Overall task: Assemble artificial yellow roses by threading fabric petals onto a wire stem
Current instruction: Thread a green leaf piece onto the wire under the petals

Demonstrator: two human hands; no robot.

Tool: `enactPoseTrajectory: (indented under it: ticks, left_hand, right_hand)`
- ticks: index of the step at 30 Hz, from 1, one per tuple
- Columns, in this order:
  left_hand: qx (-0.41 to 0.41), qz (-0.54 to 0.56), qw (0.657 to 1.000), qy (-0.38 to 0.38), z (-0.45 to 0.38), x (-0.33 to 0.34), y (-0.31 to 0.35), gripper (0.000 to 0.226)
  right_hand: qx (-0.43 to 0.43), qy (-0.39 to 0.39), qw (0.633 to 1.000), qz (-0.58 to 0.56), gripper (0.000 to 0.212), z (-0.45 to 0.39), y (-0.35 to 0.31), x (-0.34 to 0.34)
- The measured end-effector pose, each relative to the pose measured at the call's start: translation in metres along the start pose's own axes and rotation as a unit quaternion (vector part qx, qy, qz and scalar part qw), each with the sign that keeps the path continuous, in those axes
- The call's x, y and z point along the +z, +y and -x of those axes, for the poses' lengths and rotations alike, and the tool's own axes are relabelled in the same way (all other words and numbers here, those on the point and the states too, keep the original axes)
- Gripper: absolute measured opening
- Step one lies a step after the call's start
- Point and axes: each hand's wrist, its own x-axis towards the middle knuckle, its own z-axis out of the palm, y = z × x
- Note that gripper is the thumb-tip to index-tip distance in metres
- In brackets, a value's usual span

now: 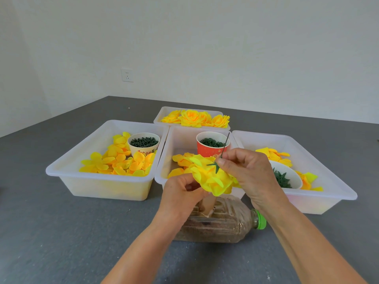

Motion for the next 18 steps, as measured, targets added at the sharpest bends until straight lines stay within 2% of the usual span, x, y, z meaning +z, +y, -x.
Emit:
enactPoseTrajectory:
  ticks: [4,9,14,18]
  left_hand:
    - [-0.007,-0.028,0.999,-0.030,-0.0011,-0.0058,-0.0027,0.010]
    - [0.002,-0.112,0.993,-0.042,0.0003,-0.0099,-0.0070,0.021]
    - [0.015,-0.109,0.993,-0.039,-0.0003,-0.0108,-0.0080,0.019]
    - [0.022,-0.049,0.998,-0.033,0.0011,-0.0107,-0.0080,0.019]
  right_hand:
    - [-0.006,-0.001,1.000,0.010,0.022,0.0021,-0.0001,0.0001]
    - [-0.021,-0.007,1.000,0.010,0.019,0.0029,-0.0026,0.0001]
    - [-0.014,-0.006,1.000,0.013,0.021,0.0030,0.0006,0.0002]
    - [-0.017,-0.018,1.000,0.006,0.024,0.0060,0.0052,-0.0015]
